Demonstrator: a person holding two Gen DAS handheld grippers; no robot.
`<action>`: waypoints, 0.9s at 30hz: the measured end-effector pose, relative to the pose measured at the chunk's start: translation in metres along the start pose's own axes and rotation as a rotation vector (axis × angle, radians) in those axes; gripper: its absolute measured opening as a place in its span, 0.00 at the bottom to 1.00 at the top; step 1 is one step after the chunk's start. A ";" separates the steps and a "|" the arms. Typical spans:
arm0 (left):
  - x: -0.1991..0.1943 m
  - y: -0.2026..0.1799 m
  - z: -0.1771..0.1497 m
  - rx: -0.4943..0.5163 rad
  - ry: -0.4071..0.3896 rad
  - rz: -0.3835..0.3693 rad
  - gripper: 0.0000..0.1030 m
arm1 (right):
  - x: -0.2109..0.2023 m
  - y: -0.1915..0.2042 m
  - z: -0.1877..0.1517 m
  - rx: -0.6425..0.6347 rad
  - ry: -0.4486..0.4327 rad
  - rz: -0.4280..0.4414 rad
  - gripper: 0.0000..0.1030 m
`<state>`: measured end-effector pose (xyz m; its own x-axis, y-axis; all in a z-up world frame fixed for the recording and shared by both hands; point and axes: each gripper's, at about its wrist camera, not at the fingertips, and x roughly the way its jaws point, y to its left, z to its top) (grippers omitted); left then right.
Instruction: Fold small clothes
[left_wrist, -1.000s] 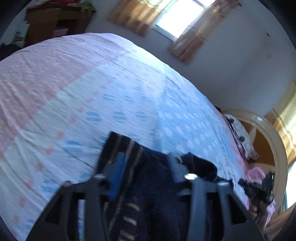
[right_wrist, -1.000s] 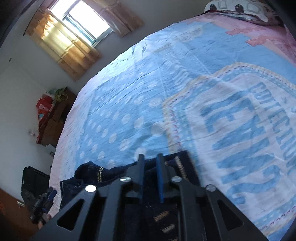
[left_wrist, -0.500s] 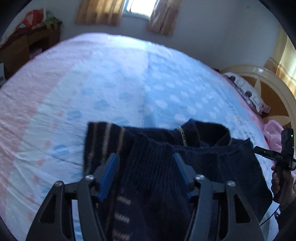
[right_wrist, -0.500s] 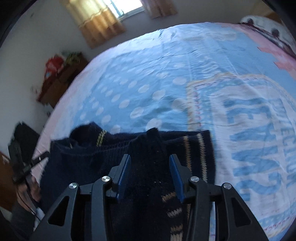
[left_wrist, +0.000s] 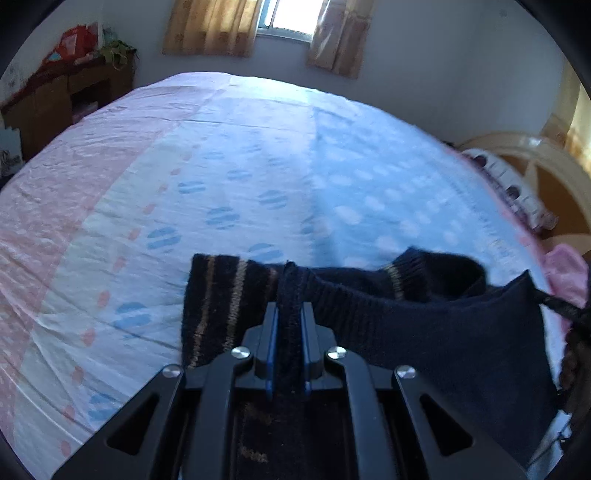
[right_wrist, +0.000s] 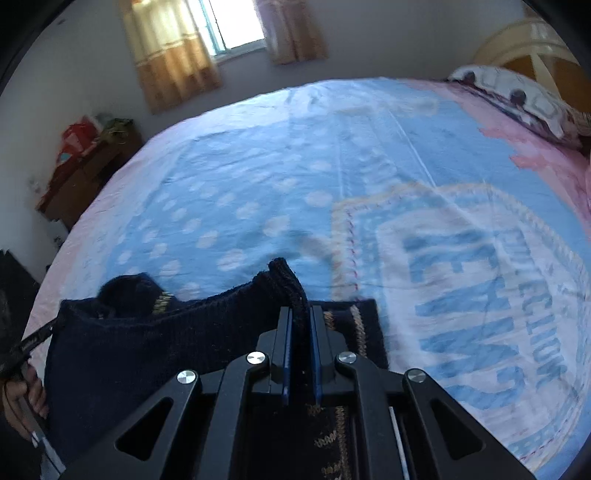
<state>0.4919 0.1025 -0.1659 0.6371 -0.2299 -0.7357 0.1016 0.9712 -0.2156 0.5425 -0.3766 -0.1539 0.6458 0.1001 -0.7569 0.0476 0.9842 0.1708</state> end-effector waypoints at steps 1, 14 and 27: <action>0.002 -0.001 0.000 0.004 -0.004 0.010 0.11 | 0.004 -0.002 -0.001 0.010 0.001 -0.011 0.08; -0.028 -0.019 -0.006 0.038 -0.100 0.084 0.43 | 0.000 -0.001 -0.011 0.009 -0.002 -0.088 0.50; -0.024 -0.047 -0.043 0.178 -0.044 0.273 0.68 | -0.035 0.050 -0.070 -0.174 0.044 0.119 0.60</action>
<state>0.4392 0.0599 -0.1656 0.6911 0.0398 -0.7217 0.0517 0.9932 0.1044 0.4685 -0.3210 -0.1630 0.6051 0.2197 -0.7652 -0.1617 0.9750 0.1522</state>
